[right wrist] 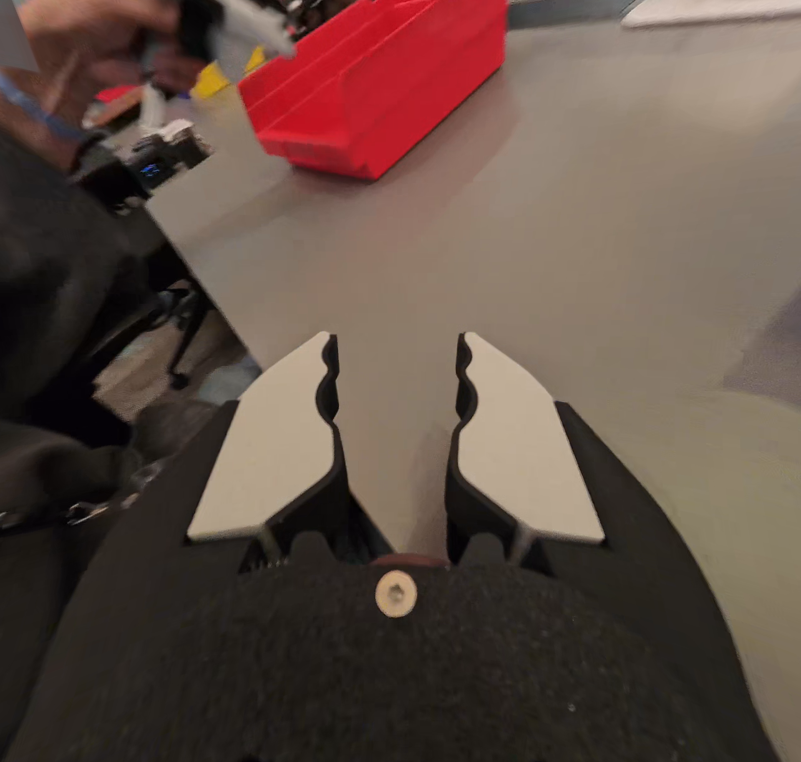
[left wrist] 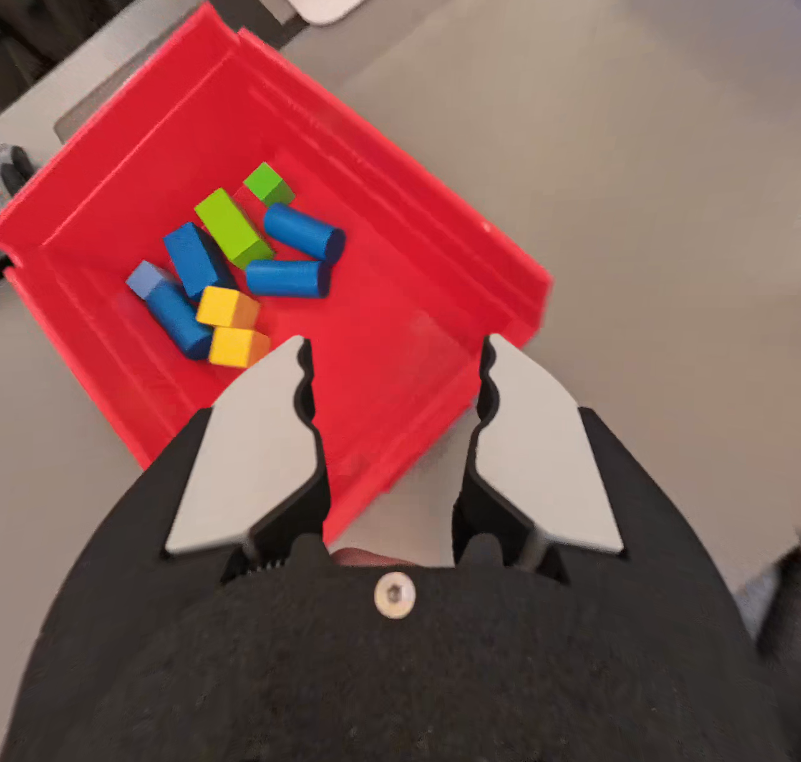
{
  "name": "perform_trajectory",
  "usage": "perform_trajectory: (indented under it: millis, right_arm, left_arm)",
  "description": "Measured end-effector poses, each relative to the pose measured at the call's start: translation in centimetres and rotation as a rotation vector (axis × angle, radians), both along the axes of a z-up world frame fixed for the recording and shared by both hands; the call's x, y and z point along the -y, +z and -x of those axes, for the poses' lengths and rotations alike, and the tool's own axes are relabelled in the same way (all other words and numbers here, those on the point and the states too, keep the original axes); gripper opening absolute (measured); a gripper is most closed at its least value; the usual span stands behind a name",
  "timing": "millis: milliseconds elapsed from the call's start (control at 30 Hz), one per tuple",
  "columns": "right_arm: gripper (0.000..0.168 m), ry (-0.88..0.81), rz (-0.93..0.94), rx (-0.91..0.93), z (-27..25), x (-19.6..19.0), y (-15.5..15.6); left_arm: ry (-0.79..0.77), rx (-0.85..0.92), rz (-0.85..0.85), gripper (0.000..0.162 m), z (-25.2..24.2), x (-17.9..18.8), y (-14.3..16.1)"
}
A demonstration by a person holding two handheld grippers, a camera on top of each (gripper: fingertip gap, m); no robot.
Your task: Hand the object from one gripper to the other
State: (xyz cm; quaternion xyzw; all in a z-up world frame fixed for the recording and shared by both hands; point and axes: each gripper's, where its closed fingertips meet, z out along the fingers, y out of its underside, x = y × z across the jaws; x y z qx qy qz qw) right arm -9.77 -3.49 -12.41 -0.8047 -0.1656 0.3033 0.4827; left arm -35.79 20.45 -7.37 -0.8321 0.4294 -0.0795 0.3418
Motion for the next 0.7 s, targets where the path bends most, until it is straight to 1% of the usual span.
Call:
perform_trajectory:
  millis: [67,133,233,333,433,533,600,667,700]
  right_arm:
    - [0.051,0.064,0.021,-0.064,1.6,0.9,-0.1]
    - [0.05,0.082,0.007,-0.069,1.8,0.9,-0.1]
    - [0.05,0.069,0.0,-0.018,1.2,0.7,-0.7]
    - [0.05,0.062,-0.002,-0.03,0.7,0.7,-0.7]
    - [0.051,0.066,0.004,-0.062,0.4,0.7,-0.5]
    - [0.051,0.066,0.033,-0.06,0.2,0.6,-1.3]
    - [0.051,0.08,0.054,-0.078,0.5,0.7,-1.6]
    - [0.05,0.099,0.064,-0.098,1.0,0.8,-1.6]
    - [0.05,0.106,0.069,-0.099,1.1,0.9,-1.7]
  left_arm:
    - [0.003,-0.12,0.015,0.073,0.7,-4.1,-1.3]
    - [-0.007,-0.221,0.041,0.074,1.1,-7.4,-3.2]
    - [-0.03,-0.278,0.124,0.074,0.9,-10.1,-5.9]
    - [-0.027,-0.307,0.211,0.076,0.7,-11.0,-8.0]
    - [-0.011,-0.317,0.281,0.077,0.6,-11.2,-9.6]
    - [0.021,-0.363,0.28,0.079,1.3,-12.0,-10.8]
    - [0.016,-0.363,0.306,0.077,1.4,-12.0,-11.6]
    - [0.014,-0.322,0.323,0.071,1.0,-12.1,-11.6]
    - [0.021,-0.32,0.334,0.07,1.1,-12.2,-11.6]
